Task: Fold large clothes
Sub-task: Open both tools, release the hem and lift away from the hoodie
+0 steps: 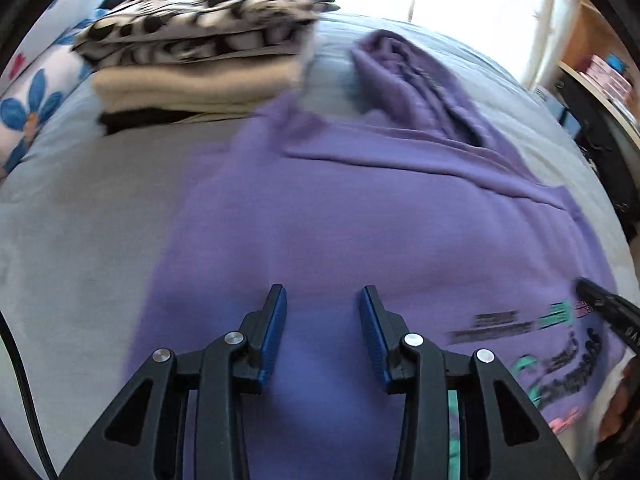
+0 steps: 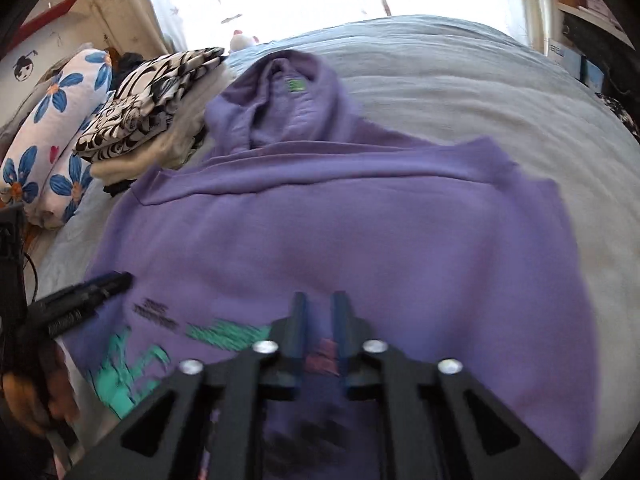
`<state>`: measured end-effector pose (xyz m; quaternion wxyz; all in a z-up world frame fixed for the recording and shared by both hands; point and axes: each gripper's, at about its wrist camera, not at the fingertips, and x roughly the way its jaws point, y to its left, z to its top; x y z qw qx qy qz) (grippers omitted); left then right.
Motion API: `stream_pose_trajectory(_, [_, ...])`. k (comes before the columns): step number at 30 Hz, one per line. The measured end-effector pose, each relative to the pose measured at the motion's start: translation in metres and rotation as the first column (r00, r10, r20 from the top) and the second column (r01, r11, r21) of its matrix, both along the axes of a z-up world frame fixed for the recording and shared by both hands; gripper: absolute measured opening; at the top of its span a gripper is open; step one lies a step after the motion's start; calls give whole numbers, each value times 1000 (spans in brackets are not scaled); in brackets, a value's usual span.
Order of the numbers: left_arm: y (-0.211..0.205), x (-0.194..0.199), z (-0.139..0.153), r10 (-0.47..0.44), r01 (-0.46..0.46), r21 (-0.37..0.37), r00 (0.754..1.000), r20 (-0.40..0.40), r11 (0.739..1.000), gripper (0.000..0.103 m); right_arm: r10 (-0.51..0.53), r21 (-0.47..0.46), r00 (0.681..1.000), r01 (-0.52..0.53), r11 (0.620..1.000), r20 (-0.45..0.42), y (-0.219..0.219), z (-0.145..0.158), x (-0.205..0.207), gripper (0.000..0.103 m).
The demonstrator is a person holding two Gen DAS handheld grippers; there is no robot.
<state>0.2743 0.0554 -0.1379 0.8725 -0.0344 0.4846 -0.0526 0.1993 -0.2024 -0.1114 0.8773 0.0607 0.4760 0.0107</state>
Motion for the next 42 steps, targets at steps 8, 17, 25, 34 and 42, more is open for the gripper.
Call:
stream_pose_trajectory(8, [24,-13,6,37,-37,25,999,-13,999,31,-230,9,973,230,973,-20,-85,6,-45,16])
stream_pose_trajectory(17, [15,-74,42,47,-47,-26,999,2,999,50,-62,40,998,61,997,10,-4,36,-87,19])
stream_pose_trajectory(25, [14,-105,9,86,-86,16,995,-52,996,54,37,-16,999,-37,999,-19,41,13,-90,19])
stream_pose_trajectory(34, [56,-110,-11,183,-183,12,978,-103,983,80,-179,-42,980,176,984,-85,-44,2,-117,19])
stream_pose_trajectory(42, [54,-114,-5,185,-180,58,978,-98,982,80,-191,-44,977,188,981,-95,-37,6,-119,19])
